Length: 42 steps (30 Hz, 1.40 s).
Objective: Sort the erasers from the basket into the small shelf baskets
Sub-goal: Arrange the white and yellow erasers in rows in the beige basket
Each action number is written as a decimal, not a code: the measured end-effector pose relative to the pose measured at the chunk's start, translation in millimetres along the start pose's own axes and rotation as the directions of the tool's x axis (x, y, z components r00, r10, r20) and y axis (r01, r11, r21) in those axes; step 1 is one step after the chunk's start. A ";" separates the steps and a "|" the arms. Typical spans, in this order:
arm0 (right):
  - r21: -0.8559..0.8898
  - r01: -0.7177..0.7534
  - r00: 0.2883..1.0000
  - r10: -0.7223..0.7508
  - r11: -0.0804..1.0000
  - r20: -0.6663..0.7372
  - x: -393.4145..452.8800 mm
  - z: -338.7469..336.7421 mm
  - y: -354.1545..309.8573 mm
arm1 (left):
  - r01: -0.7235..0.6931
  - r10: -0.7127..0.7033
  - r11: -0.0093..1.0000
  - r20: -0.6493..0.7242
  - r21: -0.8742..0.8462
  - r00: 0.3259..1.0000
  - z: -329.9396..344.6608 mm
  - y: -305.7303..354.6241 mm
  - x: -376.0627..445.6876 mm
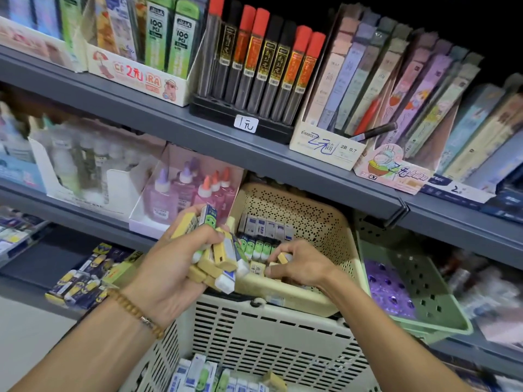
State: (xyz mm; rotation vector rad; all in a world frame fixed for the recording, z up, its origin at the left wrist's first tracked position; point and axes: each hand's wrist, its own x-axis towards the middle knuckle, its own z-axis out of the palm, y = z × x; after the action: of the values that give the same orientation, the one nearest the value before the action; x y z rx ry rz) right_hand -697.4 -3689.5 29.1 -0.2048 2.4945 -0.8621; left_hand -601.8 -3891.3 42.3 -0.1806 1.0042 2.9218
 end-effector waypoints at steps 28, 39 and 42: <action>0.220 0.122 0.982 -0.085 0.968 -0.171 -26.6 -13.0 0.7 | 0.014 -0.010 0.990 0.027 -0.141 1.000 8.9 -11.4 4.8; 0.562 0.249 0.946 -0.324 0.789 0.036 -47.9 3.6 -44.3 | 0.070 -0.064 0.993 0.055 -0.100 0.996 11.9 -16.8 2.7; 0.725 0.216 0.951 -0.309 0.654 -0.005 -40.6 -2.0 -40.5 | 0.113 -0.110 0.983 0.035 -0.145 0.993 13.3 -16.6 3.5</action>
State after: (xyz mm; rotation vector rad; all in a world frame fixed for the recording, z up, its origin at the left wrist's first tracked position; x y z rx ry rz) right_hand -663.8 -3708.6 71.5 -0.3350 1.8437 -1.8248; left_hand -605.1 -3870.0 42.2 -0.1961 0.7495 2.8870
